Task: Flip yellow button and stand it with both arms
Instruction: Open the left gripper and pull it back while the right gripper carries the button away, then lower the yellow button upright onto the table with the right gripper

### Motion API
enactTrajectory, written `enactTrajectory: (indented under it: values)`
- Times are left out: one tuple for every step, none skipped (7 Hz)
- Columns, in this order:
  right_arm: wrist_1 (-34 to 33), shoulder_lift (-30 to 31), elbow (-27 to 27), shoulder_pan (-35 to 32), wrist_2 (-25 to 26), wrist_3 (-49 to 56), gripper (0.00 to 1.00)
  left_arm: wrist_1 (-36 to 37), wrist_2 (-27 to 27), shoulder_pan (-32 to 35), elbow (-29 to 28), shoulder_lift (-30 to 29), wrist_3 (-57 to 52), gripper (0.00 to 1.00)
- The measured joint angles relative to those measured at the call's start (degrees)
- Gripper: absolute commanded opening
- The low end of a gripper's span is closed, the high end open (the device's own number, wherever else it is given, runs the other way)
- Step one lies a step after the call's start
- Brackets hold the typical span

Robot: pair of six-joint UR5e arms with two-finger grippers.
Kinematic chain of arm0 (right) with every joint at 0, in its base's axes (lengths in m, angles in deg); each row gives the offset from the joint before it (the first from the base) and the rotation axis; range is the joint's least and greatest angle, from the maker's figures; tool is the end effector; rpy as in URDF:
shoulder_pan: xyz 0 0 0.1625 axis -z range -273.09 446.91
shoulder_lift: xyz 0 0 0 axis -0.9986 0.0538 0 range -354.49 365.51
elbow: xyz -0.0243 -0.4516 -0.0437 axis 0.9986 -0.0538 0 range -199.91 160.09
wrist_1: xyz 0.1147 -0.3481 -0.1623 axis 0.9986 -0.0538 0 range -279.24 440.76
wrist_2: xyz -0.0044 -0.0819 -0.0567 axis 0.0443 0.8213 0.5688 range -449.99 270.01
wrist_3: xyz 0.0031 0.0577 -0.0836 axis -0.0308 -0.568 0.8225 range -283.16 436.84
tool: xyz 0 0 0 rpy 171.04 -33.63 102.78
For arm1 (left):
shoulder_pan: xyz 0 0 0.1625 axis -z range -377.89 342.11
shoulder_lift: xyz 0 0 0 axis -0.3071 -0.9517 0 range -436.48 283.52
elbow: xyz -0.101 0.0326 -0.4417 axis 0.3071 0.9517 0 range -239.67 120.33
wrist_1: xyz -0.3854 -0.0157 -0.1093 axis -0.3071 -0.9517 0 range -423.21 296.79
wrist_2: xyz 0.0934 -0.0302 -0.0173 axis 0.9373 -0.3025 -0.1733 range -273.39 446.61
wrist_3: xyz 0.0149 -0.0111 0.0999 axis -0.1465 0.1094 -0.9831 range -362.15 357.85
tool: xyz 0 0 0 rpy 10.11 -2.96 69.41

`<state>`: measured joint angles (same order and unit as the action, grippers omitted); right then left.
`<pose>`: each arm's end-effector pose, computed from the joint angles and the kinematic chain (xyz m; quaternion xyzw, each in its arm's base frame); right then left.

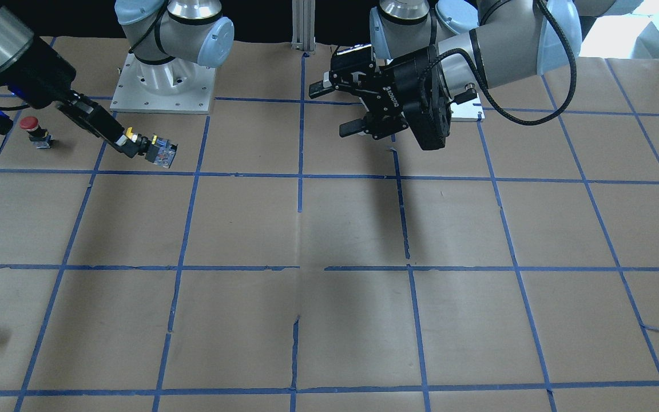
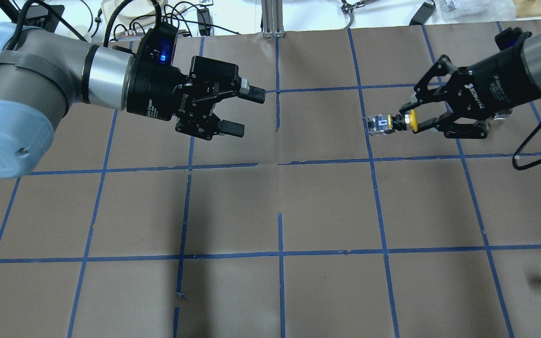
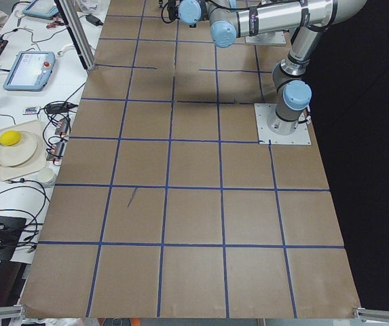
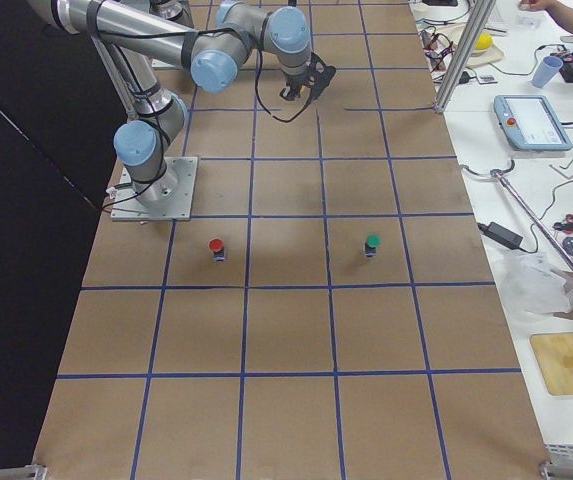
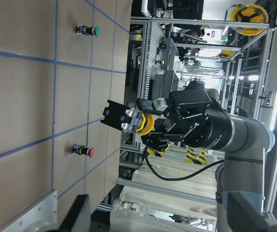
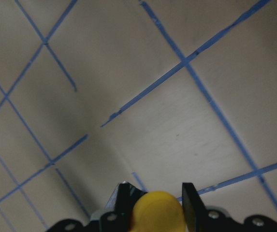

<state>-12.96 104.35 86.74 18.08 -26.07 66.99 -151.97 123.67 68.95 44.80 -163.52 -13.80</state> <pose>0.0224 -0.4352 0.4619 0.2681 0.9360 0.0125 0.2279 -0.1901 -0.4453 0.4626 -0.0262 -0.8921 -0.0222 0.4506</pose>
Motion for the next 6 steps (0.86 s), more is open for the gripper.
enactTrajectory:
  values:
    - [-0.2, -1.07, 0.08, 1.26, 4.99, 9.17, 0.21, 1.37, 7.62, 0.01, -0.04, 0.03, 0.06, 1.0]
    - [-0.46, -2.01, 0.2, 3.12, 8.96, 19.53, 0.2, 2.25, 14.46, -0.01, -0.42, 0.32, 0.01, 1.0]
    - [-1.21, -3.13, 0.38, 5.42, 11.49, 30.55, 0.2, 2.69, 20.34, 0.03, -1.47, 0.4, 0.13, 1.0]
    - [-2.72, -4.28, 0.55, 7.95, 13.07, 41.43, 0.18, 2.8, 24.34, 0.08, -2.82, 0.16, 0.19, 1.0]
    - [-4.59, -5.49, 0.7, 10.23, 14.15, 51.31, 0.19, 2.81, 26.35, 0.09, -3.72, -0.04, 0.21, 1.0]
    - [-7.26, -6.88, 1.25, 12.41, 14.75, 59.89, 0.18, 2.81, 27.27, 0.08, -4.07, -0.18, 0.22, 1.0]
